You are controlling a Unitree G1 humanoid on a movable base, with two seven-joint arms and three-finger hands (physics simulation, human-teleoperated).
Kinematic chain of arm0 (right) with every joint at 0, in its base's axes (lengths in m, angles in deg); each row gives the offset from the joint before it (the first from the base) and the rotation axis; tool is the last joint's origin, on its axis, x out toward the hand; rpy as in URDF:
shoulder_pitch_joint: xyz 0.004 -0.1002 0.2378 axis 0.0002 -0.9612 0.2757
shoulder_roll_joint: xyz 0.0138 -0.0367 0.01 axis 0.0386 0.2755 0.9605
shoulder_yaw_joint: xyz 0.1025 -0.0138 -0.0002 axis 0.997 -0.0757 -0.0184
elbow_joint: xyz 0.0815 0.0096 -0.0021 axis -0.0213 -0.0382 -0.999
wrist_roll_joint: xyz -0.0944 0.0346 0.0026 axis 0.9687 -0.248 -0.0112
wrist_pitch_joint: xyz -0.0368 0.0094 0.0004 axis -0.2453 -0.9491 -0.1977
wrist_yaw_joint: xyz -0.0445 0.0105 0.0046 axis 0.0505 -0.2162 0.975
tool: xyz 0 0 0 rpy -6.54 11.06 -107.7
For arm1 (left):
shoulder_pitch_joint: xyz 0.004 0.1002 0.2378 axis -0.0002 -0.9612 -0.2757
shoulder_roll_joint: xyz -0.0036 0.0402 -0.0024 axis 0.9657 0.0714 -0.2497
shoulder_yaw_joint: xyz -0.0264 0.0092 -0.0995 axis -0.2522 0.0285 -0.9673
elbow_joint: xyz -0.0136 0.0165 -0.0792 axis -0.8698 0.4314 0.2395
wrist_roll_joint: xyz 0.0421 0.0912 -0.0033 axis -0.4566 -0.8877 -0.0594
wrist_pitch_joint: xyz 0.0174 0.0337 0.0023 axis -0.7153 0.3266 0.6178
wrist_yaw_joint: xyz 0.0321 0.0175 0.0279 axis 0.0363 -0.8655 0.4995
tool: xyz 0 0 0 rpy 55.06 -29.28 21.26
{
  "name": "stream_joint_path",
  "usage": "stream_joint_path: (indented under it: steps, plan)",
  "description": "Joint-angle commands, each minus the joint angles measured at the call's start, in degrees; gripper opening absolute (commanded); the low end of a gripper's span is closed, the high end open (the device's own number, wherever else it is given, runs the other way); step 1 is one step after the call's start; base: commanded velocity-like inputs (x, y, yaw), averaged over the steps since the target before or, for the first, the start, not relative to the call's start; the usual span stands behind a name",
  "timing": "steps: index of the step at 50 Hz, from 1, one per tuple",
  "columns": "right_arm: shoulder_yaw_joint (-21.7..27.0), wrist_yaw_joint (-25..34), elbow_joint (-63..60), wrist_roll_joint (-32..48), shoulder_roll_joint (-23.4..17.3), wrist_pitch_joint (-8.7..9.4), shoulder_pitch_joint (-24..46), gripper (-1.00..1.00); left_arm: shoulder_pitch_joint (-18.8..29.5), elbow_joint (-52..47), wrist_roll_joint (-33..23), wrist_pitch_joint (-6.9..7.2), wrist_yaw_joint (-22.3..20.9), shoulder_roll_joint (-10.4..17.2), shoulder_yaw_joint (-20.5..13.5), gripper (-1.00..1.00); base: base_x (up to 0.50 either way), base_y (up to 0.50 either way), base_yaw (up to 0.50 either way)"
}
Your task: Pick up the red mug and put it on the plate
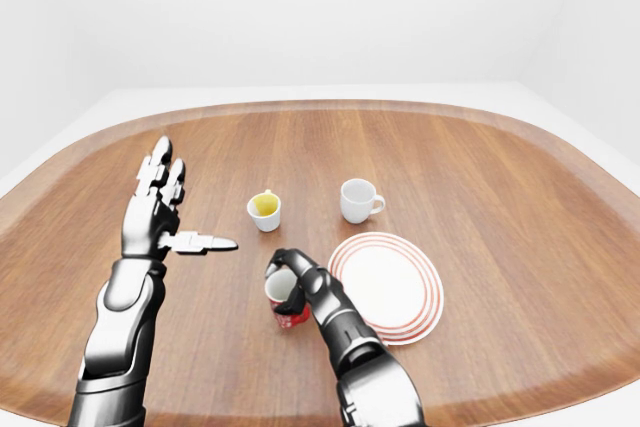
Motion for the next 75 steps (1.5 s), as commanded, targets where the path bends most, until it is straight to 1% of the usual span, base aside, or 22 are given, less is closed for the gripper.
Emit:
stream_joint_path:
  steps: [1, 7, 16, 31, 39, 50, 75]
  plan:
    - [-0.83, -0.31, -9.15, -2.28, -0.99, 3.95, -2.29, -1.0, -0.07, 0.02, -0.06, 0.0, 0.02, -0.07, 0.06, 1.0, 0.0, 0.0, 0.0]
    - [-1.26, 1.62, -16.04, -1.89, -1.58, 3.95, -4.43, -1.0, -0.11, 0.25, -0.1, 0.0, 0.05, -0.08, 0.11, 1.0, 0.0, 0.0, 0.0]
    - [-1.45, 3.68, -22.73, -1.08, -2.63, 3.95, -6.46, -1.0, -0.04, -0.23, -0.32, 0.0, 0.07, -0.19, 0.39, 1.0, 0.0, 0.0, 0.0]
    - [-1.31, 6.91, -29.72, -0.51, -3.61, 3.95, -7.32, -1.0, 0.13, -0.31, -0.58, 0.0, -0.03, -0.23, 0.51, 1.0, 0.0, 0.0, 0.0]
    - [-0.45, 8.87, -33.94, -0.54, -5.29, 3.95, -8.08, -1.0, 0.06, -0.32, -0.66, 0.0, -0.1, -0.25, 0.56, 1.0, 0.0, 0.0, 0.0]
    - [1.54, 9.06, -33.98, -2.01, -8.18, 3.95, -9.17, -1.0, -0.09, -0.48, -0.98, 0.0, -0.02, -0.47, 0.91, 1.0, 0.0, 0.0, 0.0]
    - [5.71, 7.79, -28.02, -6.51, -13.93, 3.95, -7.53, -1.0, -0.07, 0.26, -1.35, 0.0, 0.11, -0.7, 1.29, 1.0, 0.0, 0.0, 0.0]
